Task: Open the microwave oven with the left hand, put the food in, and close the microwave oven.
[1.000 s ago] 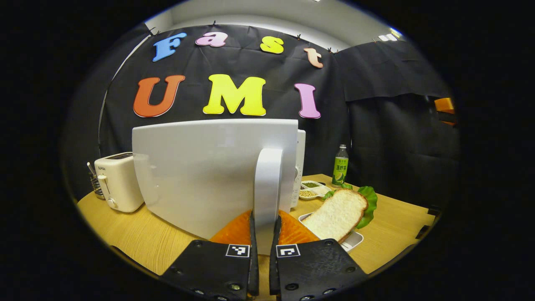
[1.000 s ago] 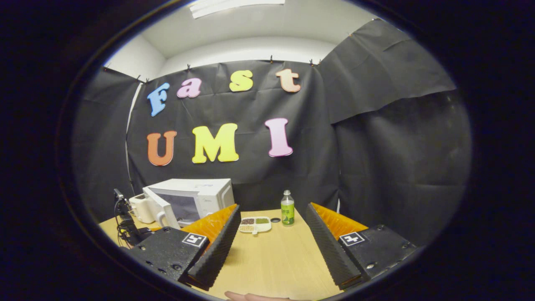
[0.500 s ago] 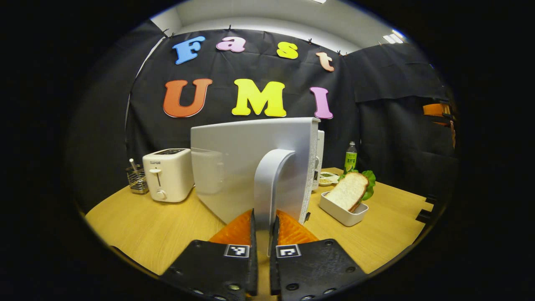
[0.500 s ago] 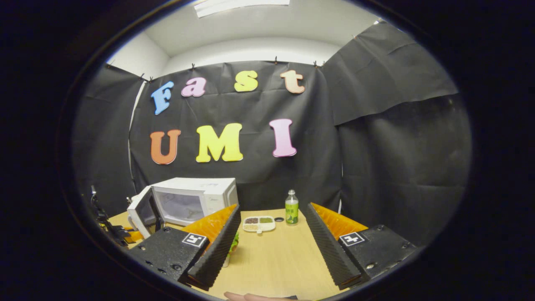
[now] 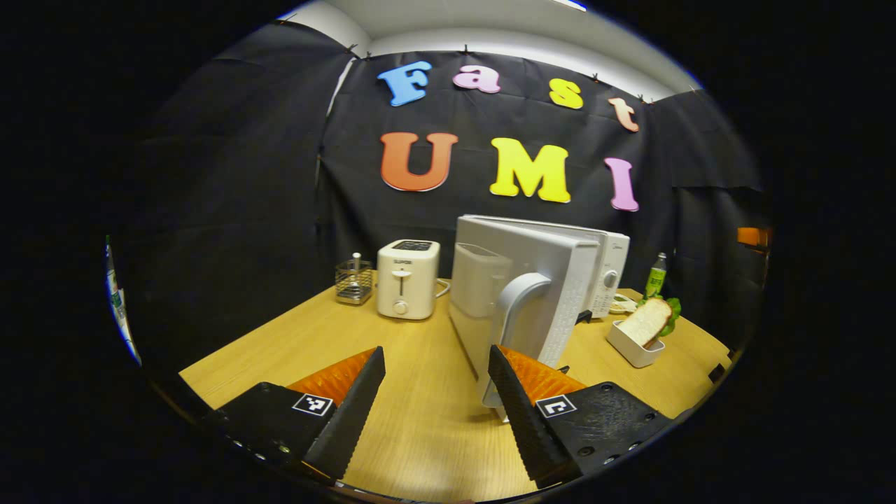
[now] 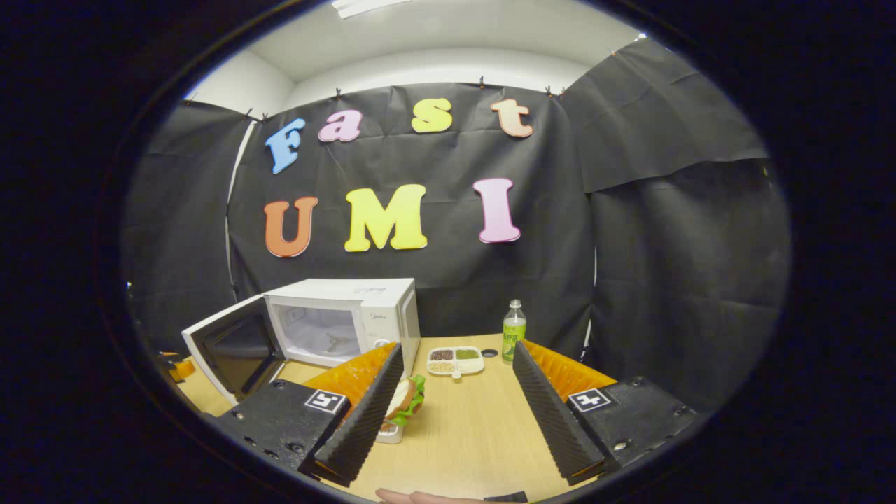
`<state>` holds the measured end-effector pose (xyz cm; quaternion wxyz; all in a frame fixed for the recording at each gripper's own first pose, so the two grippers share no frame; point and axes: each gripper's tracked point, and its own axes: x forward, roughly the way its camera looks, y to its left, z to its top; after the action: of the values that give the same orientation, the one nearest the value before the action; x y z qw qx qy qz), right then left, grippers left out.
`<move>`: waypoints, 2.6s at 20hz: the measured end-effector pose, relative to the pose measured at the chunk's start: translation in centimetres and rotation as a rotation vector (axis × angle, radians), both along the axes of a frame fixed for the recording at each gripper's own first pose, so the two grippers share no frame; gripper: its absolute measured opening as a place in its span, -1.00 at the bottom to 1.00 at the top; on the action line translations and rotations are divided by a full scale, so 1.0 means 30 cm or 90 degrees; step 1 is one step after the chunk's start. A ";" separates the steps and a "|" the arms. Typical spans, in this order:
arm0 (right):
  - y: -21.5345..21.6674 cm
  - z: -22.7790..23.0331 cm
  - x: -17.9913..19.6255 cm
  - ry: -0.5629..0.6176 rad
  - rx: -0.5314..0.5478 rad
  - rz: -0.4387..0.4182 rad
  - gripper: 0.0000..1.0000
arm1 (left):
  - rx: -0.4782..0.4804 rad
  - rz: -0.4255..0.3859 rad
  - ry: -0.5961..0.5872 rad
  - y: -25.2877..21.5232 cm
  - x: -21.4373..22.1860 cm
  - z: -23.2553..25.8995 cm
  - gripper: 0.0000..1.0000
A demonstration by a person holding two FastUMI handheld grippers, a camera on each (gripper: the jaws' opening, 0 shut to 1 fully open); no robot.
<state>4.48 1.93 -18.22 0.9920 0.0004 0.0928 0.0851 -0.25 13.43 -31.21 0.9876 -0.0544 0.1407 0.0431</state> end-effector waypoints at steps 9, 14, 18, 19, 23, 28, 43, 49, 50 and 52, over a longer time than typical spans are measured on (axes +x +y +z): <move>0.094 -0.182 0.259 0.183 -0.065 0.071 1.00 | 0.034 0.063 -0.068 0.014 -0.010 0.339 0.56; 0.181 -0.327 0.342 0.361 -0.055 0.163 0.83 | 0.060 0.059 -0.087 -0.080 0.065 0.459 0.90; 0.224 -0.459 0.353 0.507 -0.022 0.249 0.84 | 0.028 0.064 -0.114 -0.132 0.102 0.560 0.90; 0.223 -0.487 0.365 0.535 -0.011 0.263 1.00 | 0.024 0.065 -0.118 -0.146 0.107 0.578 0.90; 0.248 -0.589 0.398 0.626 0.075 0.318 0.72 | 0.021 0.068 -0.111 -0.218 0.118 0.594 0.90; 0.296 -0.677 0.381 0.714 0.192 0.386 0.55 | 0.021 0.044 -0.118 -0.312 0.122 0.608 0.90; 0.475 -0.303 0.119 0.444 -0.093 0.432 -0.28 | -0.004 0.011 -0.153 -0.215 0.071 0.603 0.90; 0.698 -0.304 0.064 0.322 -0.223 0.418 -0.31 | 0.060 0.047 -0.172 -0.081 0.044 0.588 0.88; 0.735 -0.296 0.062 0.298 -0.231 0.412 -0.50 | 0.060 0.038 -0.169 -0.086 0.041 0.581 0.88; 0.819 -0.288 0.057 0.269 -0.221 0.402 -0.36 | 0.054 0.024 -0.168 -0.081 0.043 0.580 0.88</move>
<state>6.20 26.50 -26.86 0.8616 -0.1775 0.3029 0.3666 1.04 11.01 -13.81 0.9979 -0.0207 0.0067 0.0602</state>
